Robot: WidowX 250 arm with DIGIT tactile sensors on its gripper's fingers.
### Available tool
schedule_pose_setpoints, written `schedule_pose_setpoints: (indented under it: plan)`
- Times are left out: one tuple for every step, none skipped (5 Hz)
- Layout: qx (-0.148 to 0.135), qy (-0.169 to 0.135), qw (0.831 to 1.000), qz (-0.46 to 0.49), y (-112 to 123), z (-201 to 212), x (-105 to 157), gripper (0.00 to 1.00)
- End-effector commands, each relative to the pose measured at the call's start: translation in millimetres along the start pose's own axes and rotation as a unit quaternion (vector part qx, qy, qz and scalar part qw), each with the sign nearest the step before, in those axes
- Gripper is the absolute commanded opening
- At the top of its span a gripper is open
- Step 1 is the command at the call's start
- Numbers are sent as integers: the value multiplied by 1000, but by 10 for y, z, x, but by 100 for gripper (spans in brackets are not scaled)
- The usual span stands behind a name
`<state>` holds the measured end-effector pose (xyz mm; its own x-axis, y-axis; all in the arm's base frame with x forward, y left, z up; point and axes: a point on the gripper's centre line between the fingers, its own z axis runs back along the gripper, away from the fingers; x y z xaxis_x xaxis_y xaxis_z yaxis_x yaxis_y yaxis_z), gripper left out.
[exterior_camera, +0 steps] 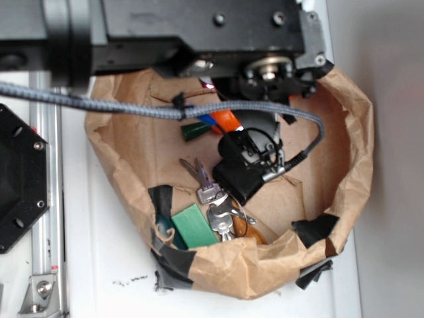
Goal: Grab the black box.
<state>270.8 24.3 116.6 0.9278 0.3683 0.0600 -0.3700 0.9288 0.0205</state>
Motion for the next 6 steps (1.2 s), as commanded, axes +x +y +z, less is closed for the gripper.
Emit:
schedule_pose_setpoints:
  plan:
    - [-34, -19, 971, -236, -163, -380, 299, 100]
    - [-126, -45, 927, -350, -281, -439, 214, 100]
    - [-139, -57, 873, -464, -264, -349, 79, 100]
    - [-127, -48, 850, -509, -172, -298, 60, 100]
    - [-128, -38, 833, -538, -196, -360, 74, 100]
    - [-144, -44, 814, -562, -331, -425, 29, 100]
